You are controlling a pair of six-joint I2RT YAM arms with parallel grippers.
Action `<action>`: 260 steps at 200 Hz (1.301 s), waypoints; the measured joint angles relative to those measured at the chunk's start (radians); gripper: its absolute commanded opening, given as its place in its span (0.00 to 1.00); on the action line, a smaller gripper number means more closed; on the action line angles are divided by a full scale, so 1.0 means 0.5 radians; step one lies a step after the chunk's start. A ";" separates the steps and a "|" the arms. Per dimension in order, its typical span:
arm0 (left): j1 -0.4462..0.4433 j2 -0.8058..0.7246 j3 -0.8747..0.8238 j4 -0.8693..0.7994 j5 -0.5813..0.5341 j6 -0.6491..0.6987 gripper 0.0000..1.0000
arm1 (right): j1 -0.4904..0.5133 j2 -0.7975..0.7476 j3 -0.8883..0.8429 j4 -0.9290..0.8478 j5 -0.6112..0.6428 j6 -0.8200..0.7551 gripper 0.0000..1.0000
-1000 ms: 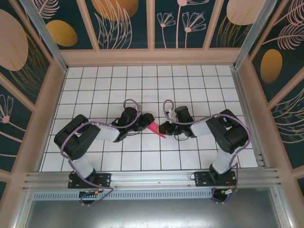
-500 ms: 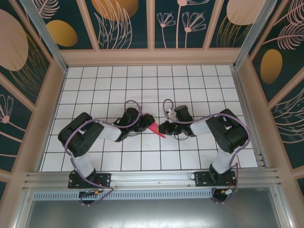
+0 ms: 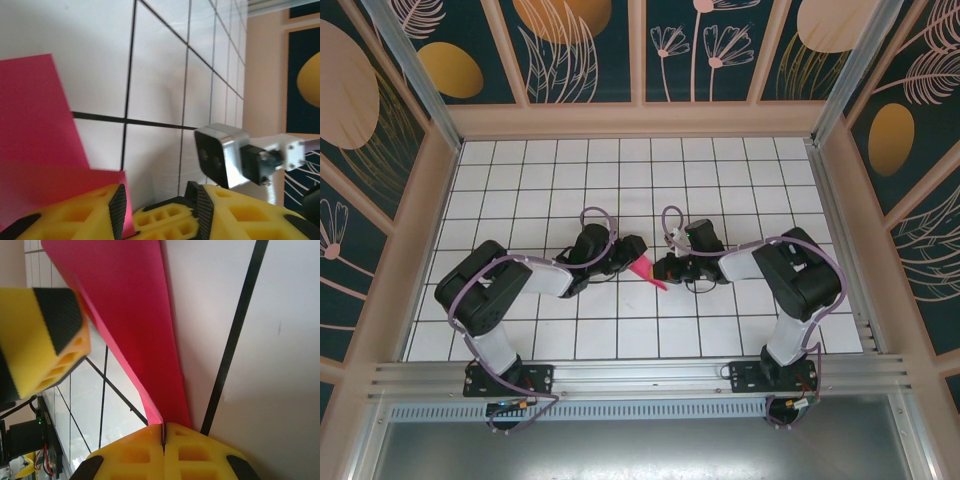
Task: Fold a paper plane with a square sheet of paper (pick it up from the middle)
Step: Fold the wing for the fifth time at the center of the table.
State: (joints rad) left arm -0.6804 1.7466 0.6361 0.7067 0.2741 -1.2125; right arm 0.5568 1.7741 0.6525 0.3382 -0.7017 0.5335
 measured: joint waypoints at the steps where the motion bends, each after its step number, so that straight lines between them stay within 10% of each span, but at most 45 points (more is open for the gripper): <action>1: 0.000 0.000 0.000 0.001 0.000 0.000 0.45 | 0.000 0.000 0.000 -0.001 0.001 -0.001 0.00; 260: -0.001 0.130 0.056 -0.185 -0.072 -0.076 0.39 | 0.002 0.019 0.122 -0.214 0.001 -0.051 0.12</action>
State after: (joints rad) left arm -0.6807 1.8118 0.6640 0.6140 0.2379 -1.2507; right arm 0.5579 1.7836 0.7136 0.2314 -0.7013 0.5079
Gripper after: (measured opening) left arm 0.392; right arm 0.113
